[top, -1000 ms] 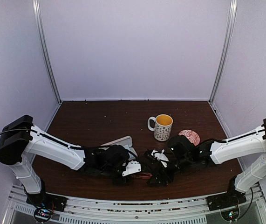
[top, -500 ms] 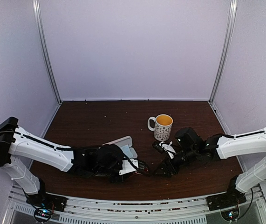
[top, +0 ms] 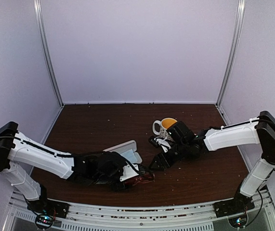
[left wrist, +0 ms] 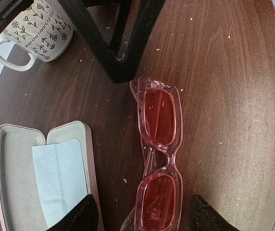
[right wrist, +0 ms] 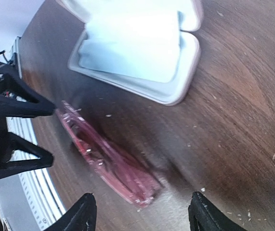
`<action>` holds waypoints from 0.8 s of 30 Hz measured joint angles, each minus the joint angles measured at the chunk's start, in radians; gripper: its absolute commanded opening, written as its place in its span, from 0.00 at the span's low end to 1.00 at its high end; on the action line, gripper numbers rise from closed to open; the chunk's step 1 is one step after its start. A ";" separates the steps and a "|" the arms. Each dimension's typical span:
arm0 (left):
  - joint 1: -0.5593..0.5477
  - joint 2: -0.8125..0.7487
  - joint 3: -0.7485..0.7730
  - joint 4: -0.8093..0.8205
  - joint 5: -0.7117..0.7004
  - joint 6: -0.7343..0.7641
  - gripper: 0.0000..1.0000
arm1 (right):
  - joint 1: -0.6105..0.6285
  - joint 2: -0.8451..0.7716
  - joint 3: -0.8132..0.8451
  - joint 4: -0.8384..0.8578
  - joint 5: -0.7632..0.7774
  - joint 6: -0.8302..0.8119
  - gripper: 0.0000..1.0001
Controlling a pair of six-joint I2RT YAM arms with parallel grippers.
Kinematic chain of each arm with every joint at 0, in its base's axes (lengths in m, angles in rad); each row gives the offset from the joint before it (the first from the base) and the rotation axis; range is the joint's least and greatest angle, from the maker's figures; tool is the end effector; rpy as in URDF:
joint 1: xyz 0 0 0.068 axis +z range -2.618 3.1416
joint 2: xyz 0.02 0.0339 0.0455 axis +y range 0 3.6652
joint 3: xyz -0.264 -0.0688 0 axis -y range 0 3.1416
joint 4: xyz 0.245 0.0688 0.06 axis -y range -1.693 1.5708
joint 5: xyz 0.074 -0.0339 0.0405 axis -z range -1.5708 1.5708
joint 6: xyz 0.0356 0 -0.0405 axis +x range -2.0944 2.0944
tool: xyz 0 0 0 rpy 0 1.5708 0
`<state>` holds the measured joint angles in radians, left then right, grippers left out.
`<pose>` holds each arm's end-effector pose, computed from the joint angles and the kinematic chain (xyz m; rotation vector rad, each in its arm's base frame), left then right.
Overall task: Organize the sunglasses
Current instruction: Pick up the sunglasses from the center of the board.
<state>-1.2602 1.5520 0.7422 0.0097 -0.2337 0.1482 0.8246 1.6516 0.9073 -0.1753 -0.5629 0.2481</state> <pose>0.1005 -0.2861 0.1635 1.4403 1.8688 -0.2696 0.2069 0.2517 0.1720 -0.9995 2.4625 1.1137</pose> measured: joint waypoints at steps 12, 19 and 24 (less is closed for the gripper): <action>0.097 -0.035 -0.027 -0.012 0.175 -0.185 0.62 | -0.024 0.132 0.105 -0.015 -0.035 0.043 0.61; 0.114 -0.020 -0.043 -0.040 0.254 -0.203 0.62 | -0.024 0.177 0.105 -0.017 -0.073 0.054 0.58; 0.122 0.011 -0.040 -0.054 0.262 -0.195 0.61 | -0.024 0.177 0.105 -0.015 -0.091 0.059 0.58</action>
<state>-1.1385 1.5635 0.7021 -0.0444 0.0288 -0.0467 0.8005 1.8290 1.0126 -0.1902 -0.6540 0.3069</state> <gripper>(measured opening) 0.611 0.580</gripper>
